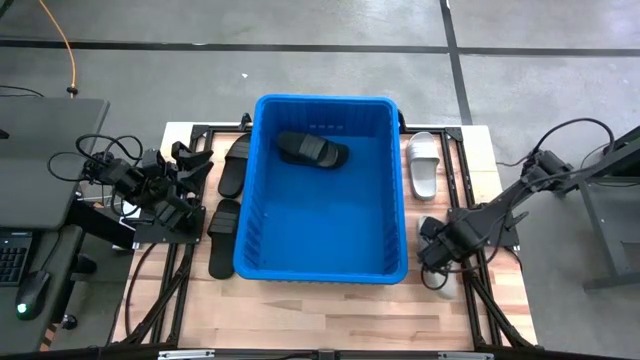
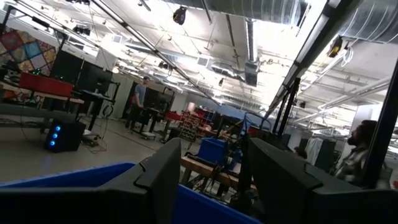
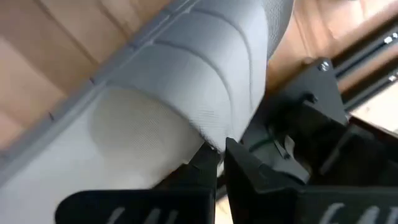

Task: Pick and place slides into bin
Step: Put the white slide into the blue container

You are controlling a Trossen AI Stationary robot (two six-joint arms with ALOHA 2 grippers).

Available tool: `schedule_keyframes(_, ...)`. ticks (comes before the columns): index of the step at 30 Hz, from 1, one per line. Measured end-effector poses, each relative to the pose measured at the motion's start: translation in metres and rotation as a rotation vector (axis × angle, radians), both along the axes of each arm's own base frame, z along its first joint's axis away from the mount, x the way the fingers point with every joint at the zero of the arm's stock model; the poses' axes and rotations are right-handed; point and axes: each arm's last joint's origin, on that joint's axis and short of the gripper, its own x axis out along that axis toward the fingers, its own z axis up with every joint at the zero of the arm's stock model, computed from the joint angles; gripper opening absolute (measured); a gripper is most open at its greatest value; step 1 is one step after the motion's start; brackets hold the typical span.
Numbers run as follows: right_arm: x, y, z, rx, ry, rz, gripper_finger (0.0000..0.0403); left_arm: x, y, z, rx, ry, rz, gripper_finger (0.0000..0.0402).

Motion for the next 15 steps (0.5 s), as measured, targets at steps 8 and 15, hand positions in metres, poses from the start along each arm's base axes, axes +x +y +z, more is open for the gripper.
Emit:
schedule_keyframes(8,0.002,0.012,0.043,0.052,-0.106,-0.038,0.0,0.0,0.0,0.0,0.001,-0.006,-0.01,0.0179)
schedule_keyframes(15,0.001,0.021,0.072,0.115,-0.204,-0.092,0.0,0.0,0.0,0.001,-0.002,-0.008,-0.004,0.0179)
